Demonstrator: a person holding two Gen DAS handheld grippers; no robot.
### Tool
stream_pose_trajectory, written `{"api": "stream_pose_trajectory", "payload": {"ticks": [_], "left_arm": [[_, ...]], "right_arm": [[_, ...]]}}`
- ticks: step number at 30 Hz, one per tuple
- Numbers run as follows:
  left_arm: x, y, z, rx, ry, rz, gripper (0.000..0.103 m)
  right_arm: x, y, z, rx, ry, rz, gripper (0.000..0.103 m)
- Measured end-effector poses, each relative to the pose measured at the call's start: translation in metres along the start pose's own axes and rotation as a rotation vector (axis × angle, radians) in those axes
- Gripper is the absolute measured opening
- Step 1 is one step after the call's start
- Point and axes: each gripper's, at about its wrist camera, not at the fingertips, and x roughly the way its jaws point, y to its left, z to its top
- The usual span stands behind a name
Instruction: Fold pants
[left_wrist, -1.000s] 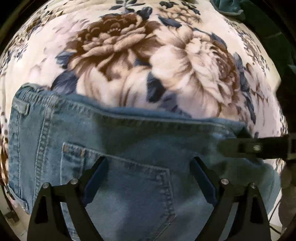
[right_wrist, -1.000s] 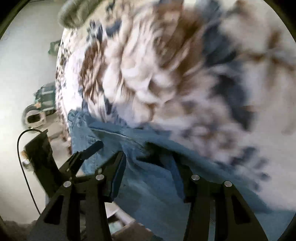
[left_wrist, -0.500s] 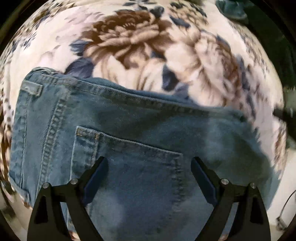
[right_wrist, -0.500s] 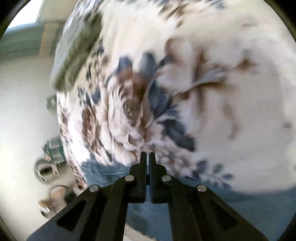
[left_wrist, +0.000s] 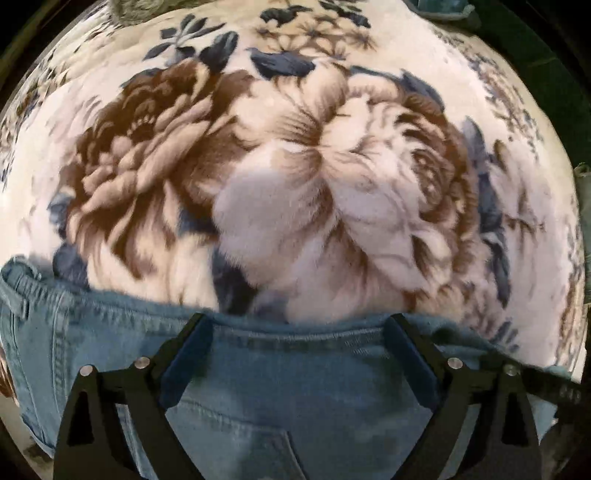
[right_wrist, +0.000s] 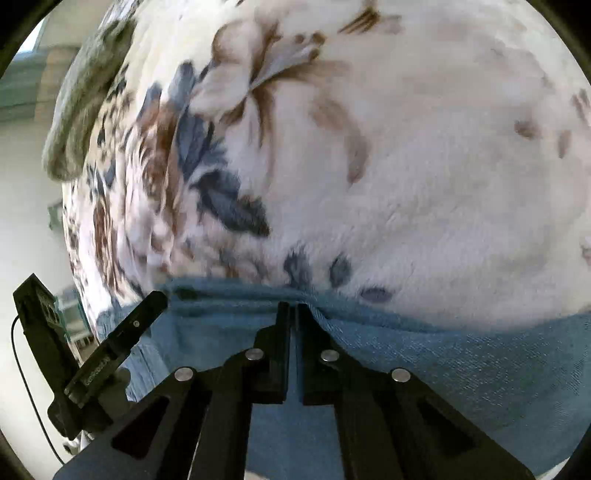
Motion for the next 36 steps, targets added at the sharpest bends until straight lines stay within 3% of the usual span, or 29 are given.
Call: {"api": "stream_pose_trajectory", "payload": {"ticks": [3, 5, 6, 8, 9, 10, 13, 18, 20, 22, 27, 29, 32, 35, 36], "left_arm": [[-0.007, 0.000, -0.003, 0.010, -0.003, 0.007, 0.096], [-0.025, -0.006, -0.005, 0.010, -0.025, 0.006, 0.096], [-0.039, -0.007, -0.012, 0.012, -0.045, -0.001, 0.096], [-0.063, -0.012, -0.028, 0.027, -0.076, -0.022, 0.096], [-0.075, -0.016, -0.040, 0.034, -0.084, -0.038, 0.096], [-0.081, -0.021, -0.049, 0.042, -0.080, -0.051, 0.096], [-0.087, -0.046, -0.083, 0.064, -0.021, -0.087, 0.096], [-0.060, -0.096, -0.138, 0.135, 0.114, -0.088, 0.096], [-0.053, -0.109, -0.152, 0.146, 0.147, -0.087, 0.096], [-0.050, -0.123, -0.163, 0.189, 0.149, -0.101, 0.096], [-0.028, -0.151, -0.176, 0.241, 0.169, -0.065, 0.096], [-0.006, -0.152, -0.180, 0.251, 0.216, -0.028, 0.096], [0.006, -0.156, -0.182, 0.291, 0.222, -0.012, 0.103], [0.009, -0.156, -0.182, 0.286, 0.226, 0.000, 0.103], [0.010, -0.156, -0.183, 0.280, 0.225, 0.004, 0.103]], "right_arm": [[-0.005, -0.007, -0.006, -0.005, -0.004, 0.022, 0.001], [-0.015, -0.001, -0.009, 0.016, -0.042, 0.059, 0.009], [-0.027, -0.001, -0.016, 0.023, -0.103, 0.067, 0.018], [-0.057, -0.006, -0.033, 0.038, -0.226, 0.070, 0.047], [-0.077, -0.016, -0.048, 0.055, -0.306, 0.077, 0.069], [-0.098, -0.032, -0.066, 0.083, -0.374, 0.079, 0.076], [-0.134, -0.081, -0.104, 0.219, -0.443, 0.052, 0.076], [-0.199, -0.222, -0.201, 0.595, -0.593, -0.071, 0.075], [-0.219, -0.285, -0.233, 0.752, -0.647, -0.043, 0.069], [-0.231, -0.337, -0.255, 0.867, -0.715, 0.051, 0.054], [-0.223, -0.391, -0.255, 0.919, -0.731, 0.248, 0.043], [-0.208, -0.396, -0.244, 0.912, -0.676, 0.257, 0.043], [-0.183, -0.407, -0.237, 0.935, -0.603, 0.237, 0.043], [-0.174, -0.408, -0.236, 0.944, -0.618, 0.260, 0.043], [-0.173, -0.408, -0.235, 0.940, -0.623, 0.247, 0.037]]}}
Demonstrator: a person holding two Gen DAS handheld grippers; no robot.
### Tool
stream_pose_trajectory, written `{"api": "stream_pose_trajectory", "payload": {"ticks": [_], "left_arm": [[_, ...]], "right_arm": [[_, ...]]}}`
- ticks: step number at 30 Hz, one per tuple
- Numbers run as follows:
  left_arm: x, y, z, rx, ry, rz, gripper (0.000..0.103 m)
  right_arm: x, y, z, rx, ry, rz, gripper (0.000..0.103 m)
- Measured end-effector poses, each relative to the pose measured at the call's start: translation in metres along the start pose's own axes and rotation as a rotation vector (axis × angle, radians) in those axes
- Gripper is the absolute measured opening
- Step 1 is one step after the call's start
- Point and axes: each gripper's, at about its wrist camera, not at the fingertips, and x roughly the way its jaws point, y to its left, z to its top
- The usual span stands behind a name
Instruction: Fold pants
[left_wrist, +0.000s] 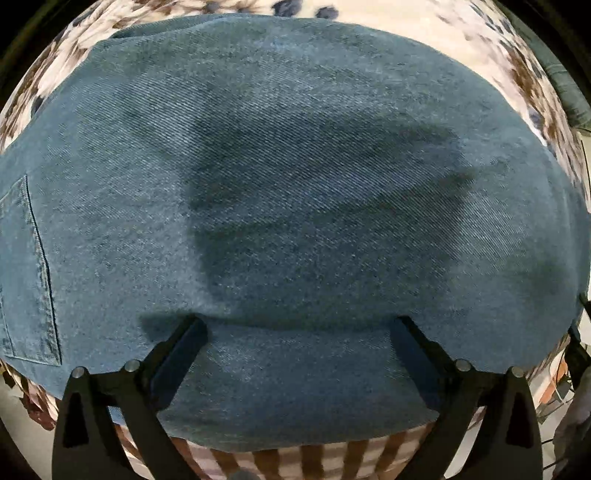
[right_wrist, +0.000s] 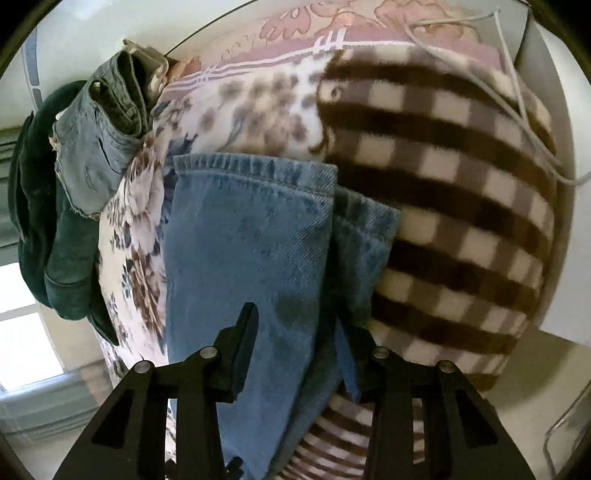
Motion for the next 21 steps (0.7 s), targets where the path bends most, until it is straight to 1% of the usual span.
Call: {"api": "stream_pose_trajectory", "payload": {"ticks": [1, 2, 3, 6, 7, 9, 11, 13, 15, 16, 18, 19, 21], "left_arm": [[0.002, -0.003, 0.002, -0.003, -0.001, 0.004, 0.103], [0.003, -0.005, 0.004, -0.005, -0.007, 0.011, 0.103], [0.008, -0.014, 0.014, -0.007, -0.010, 0.016, 0.103], [0.005, -0.018, 0.016, -0.010, 0.040, 0.021, 0.103], [0.002, -0.024, 0.016, -0.011, 0.045, 0.012, 0.103], [-0.009, -0.028, 0.018, -0.004, 0.019, -0.017, 0.103], [-0.017, -0.034, 0.017, 0.011, 0.003, -0.020, 0.103], [-0.018, -0.041, 0.016, 0.028, 0.014, -0.005, 0.103], [-0.014, -0.051, 0.018, 0.036, 0.020, 0.021, 0.103], [-0.015, -0.055, 0.015, 0.043, 0.020, 0.024, 0.103], [-0.014, -0.063, 0.011, 0.058, 0.016, 0.016, 0.103], [-0.012, -0.066, 0.007, 0.067, 0.022, 0.020, 0.103], [-0.004, -0.071, 0.001, 0.076, 0.041, 0.028, 0.103]], "right_arm": [[-0.001, 0.002, -0.002, -0.005, -0.026, -0.016, 0.014], [0.002, 0.003, -0.004, -0.009, -0.042, -0.020, 0.012], [-0.001, 0.006, -0.007, -0.015, -0.058, -0.024, 0.010], [-0.025, 0.018, -0.018, -0.077, -0.113, -0.043, 0.009], [-0.030, 0.023, -0.021, -0.086, -0.124, -0.047, 0.009], [-0.042, 0.025, -0.027, -0.089, -0.135, -0.058, 0.008], [-0.042, 0.022, -0.027, -0.096, -0.124, -0.093, 0.008], [-0.035, 0.015, -0.025, -0.081, -0.105, -0.109, 0.008], [-0.034, 0.017, -0.024, -0.089, -0.108, -0.109, 0.008], [-0.035, 0.021, -0.024, -0.103, -0.110, -0.113, 0.008], [-0.041, 0.030, -0.024, -0.113, -0.105, -0.092, 0.010], [-0.042, 0.032, -0.022, -0.120, -0.086, -0.075, 0.013], [-0.035, 0.030, -0.016, -0.095, -0.018, -0.098, 0.017]]}}
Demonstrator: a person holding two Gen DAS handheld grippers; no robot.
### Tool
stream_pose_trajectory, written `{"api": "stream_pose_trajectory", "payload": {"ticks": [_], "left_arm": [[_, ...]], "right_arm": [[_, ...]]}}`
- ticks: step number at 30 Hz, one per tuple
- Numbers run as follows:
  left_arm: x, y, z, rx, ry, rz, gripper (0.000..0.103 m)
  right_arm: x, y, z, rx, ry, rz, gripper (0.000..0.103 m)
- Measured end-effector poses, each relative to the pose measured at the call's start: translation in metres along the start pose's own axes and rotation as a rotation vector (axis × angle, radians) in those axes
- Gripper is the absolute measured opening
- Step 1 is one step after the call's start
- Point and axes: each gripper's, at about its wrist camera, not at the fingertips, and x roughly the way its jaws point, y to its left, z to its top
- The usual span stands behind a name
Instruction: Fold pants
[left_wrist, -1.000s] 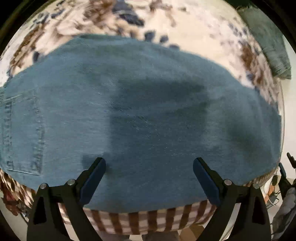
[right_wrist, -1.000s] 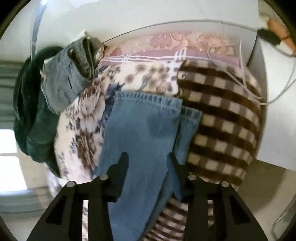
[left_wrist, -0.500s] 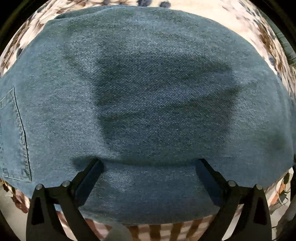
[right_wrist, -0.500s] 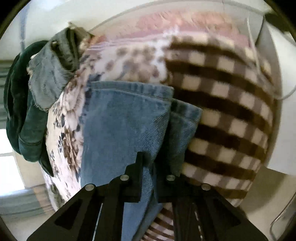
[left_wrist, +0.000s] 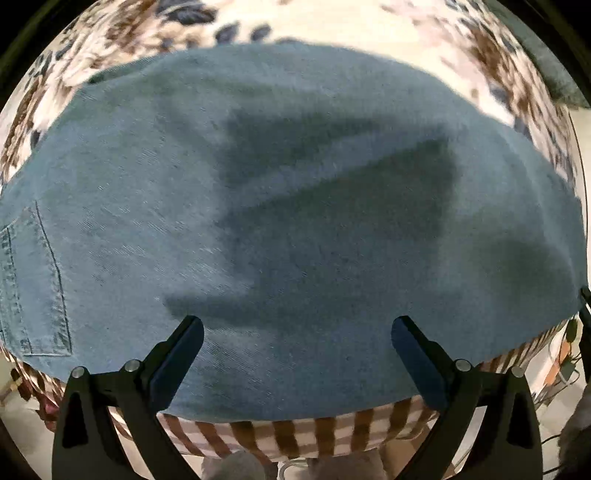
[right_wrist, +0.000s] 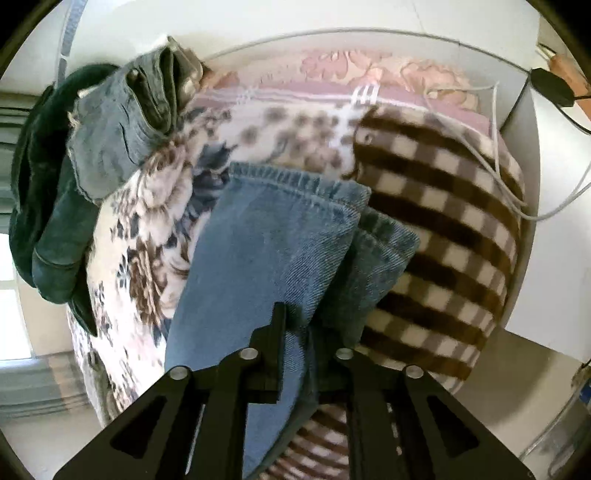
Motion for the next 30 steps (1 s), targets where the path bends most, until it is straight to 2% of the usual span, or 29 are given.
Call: {"api": "stream_pose_trajectory", "payload": {"ticks": [3, 6, 7, 11, 15, 18, 19, 20, 22, 23, 24, 25, 26, 28, 30], "left_arm": [[0.016, -0.001, -0.003, -0.002, 0.034, 0.003, 0.103], [0.018, -0.008, -0.003, 0.017, 0.027, 0.015, 0.103], [0.020, -0.008, -0.003, 0.020, 0.027, 0.014, 0.103], [0.006, -0.005, 0.013, 0.030, 0.039, 0.001, 0.103], [-0.019, 0.006, 0.005, 0.046, 0.009, -0.029, 0.103], [-0.024, 0.002, 0.003, 0.073, 0.004, -0.030, 0.103], [-0.023, 0.001, 0.000, 0.077, 0.009, -0.027, 0.103], [-0.020, -0.001, 0.000, 0.083, 0.020, -0.025, 0.103], [-0.005, -0.005, -0.001, 0.092, 0.045, -0.016, 0.103], [-0.001, -0.007, 0.000, 0.104, 0.052, -0.009, 0.103], [0.006, -0.009, 0.000, 0.117, 0.059, 0.005, 0.103], [0.010, -0.011, 0.000, 0.121, 0.059, 0.010, 0.103], [0.015, -0.013, 0.000, 0.123, 0.055, 0.013, 0.103], [0.022, -0.016, -0.001, 0.124, 0.059, 0.018, 0.103], [0.026, -0.017, 0.000, 0.111, 0.062, 0.011, 0.103]], "right_arm": [[0.011, -0.012, 0.001, 0.052, 0.065, 0.023, 0.017], [0.015, -0.018, -0.005, 0.072, 0.065, 0.035, 0.015], [0.014, -0.016, -0.008, 0.066, 0.049, 0.042, 0.004], [-0.010, -0.001, -0.021, 0.007, -0.056, 0.057, 0.004], [-0.039, 0.009, -0.034, -0.035, -0.099, 0.057, 0.003], [-0.030, -0.002, -0.035, -0.052, -0.074, -0.007, 0.003], [-0.021, -0.007, -0.033, -0.055, -0.050, -0.025, 0.004], [-0.001, -0.017, -0.029, -0.062, 0.018, -0.066, 0.005], [0.013, -0.031, -0.025, -0.040, 0.076, -0.110, 0.017], [0.011, -0.042, -0.025, 0.014, 0.069, -0.069, 0.021], [0.007, -0.047, -0.025, 0.041, 0.055, -0.046, 0.029], [0.003, -0.051, -0.025, 0.053, 0.038, -0.033, 0.038], [-0.005, -0.054, -0.025, 0.068, 0.003, 0.009, 0.040], [-0.008, -0.059, -0.022, 0.094, -0.030, 0.061, 0.055], [-0.001, -0.063, -0.013, 0.119, -0.041, 0.117, 0.060]]}}
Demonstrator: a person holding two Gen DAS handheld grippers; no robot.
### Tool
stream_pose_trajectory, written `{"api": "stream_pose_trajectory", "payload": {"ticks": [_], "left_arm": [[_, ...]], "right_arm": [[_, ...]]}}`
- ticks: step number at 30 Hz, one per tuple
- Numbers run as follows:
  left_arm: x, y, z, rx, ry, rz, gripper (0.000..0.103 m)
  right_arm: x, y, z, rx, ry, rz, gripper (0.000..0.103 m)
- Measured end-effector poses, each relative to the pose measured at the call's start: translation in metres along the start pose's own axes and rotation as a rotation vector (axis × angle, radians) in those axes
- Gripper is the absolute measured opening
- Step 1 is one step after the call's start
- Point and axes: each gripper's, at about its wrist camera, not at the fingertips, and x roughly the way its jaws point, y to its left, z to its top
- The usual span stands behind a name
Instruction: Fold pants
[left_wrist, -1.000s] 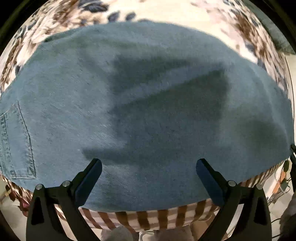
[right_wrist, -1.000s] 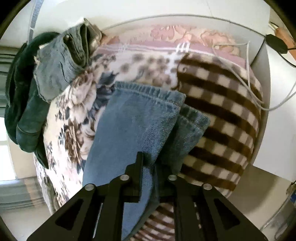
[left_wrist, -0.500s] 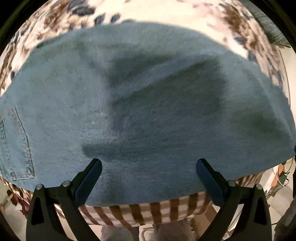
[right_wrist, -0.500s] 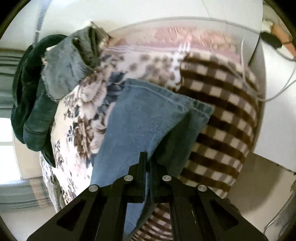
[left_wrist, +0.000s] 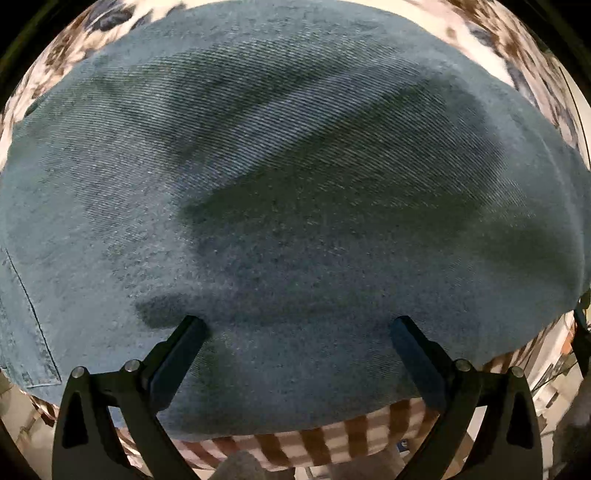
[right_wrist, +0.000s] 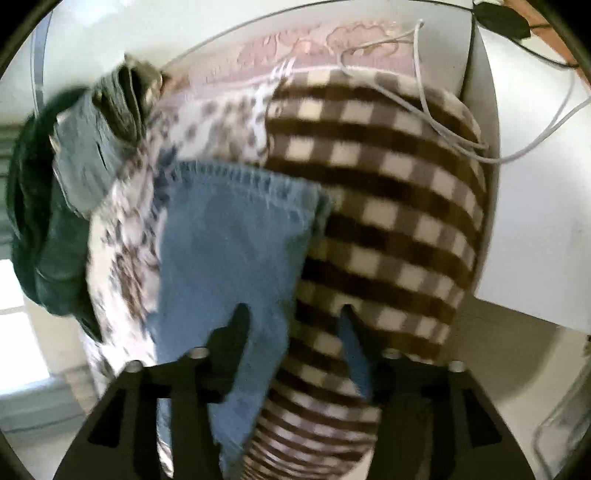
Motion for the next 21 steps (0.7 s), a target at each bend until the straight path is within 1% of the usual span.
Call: {"api": "stream_pose_trajectory", "payload": {"ticks": [2, 3, 4, 5, 6, 8, 9, 10, 11, 12, 13, 14, 15, 16, 17, 19, 21], "left_arm": [[-0.004, 0.009, 0.008, -0.004, 0.004, -0.010, 0.103], [-0.004, 0.010, 0.009, -0.005, 0.005, -0.016, 0.103], [-0.005, 0.012, 0.010, -0.004, 0.006, -0.019, 0.103], [-0.005, 0.013, 0.010, 0.000, 0.007, -0.021, 0.103], [-0.007, 0.015, 0.011, 0.002, 0.006, -0.024, 0.103], [-0.007, 0.019, 0.011, 0.001, 0.004, -0.029, 0.103], [-0.009, 0.026, 0.011, 0.000, 0.005, -0.026, 0.103], [-0.011, 0.035, 0.012, -0.001, 0.006, -0.023, 0.103], [-0.011, 0.034, 0.012, -0.005, 0.007, -0.018, 0.103], [-0.011, 0.033, 0.013, -0.008, 0.011, -0.012, 0.103], [-0.007, 0.031, 0.014, -0.008, 0.015, -0.009, 0.103], [-0.003, 0.027, 0.016, -0.010, 0.022, -0.012, 0.103], [-0.003, 0.026, 0.018, -0.013, 0.024, -0.019, 0.103], [-0.006, 0.028, 0.019, -0.020, 0.019, -0.031, 0.103], [-0.012, 0.029, 0.023, -0.034, 0.006, -0.052, 0.103], [-0.023, 0.034, 0.019, -0.055, -0.033, -0.098, 0.103], [-0.032, 0.040, 0.014, -0.070, -0.065, -0.109, 0.103]], "right_arm": [[0.018, -0.008, 0.013, 0.041, -0.001, 0.032, 0.060], [0.023, -0.011, 0.016, 0.059, -0.006, 0.073, 0.061], [0.022, -0.012, 0.017, 0.077, -0.034, 0.118, 0.053], [0.017, -0.012, 0.019, 0.081, -0.082, 0.171, 0.038], [0.015, -0.006, 0.023, 0.057, -0.087, 0.209, 0.015], [0.014, 0.000, 0.027, 0.019, -0.098, 0.240, 0.014], [0.019, 0.002, 0.028, -0.005, -0.085, 0.259, 0.016], [0.030, 0.003, 0.030, -0.028, -0.053, 0.269, 0.017], [0.043, 0.003, 0.032, -0.035, -0.012, 0.276, 0.021], [0.054, 0.001, 0.035, -0.030, 0.012, 0.276, 0.028], [0.061, -0.003, 0.036, -0.025, 0.021, 0.285, 0.028], [0.065, 0.000, 0.036, -0.027, 0.007, 0.303, 0.028], [0.065, 0.004, 0.037, -0.042, 0.000, 0.289, 0.023], [0.060, 0.008, 0.035, -0.063, -0.018, 0.273, 0.008], [0.056, 0.014, 0.036, -0.067, -0.044, 0.258, 0.008], [0.047, 0.017, 0.036, -0.071, -0.086, 0.254, 0.007], [0.041, 0.023, 0.032, -0.084, -0.108, 0.265, 0.007]]}}
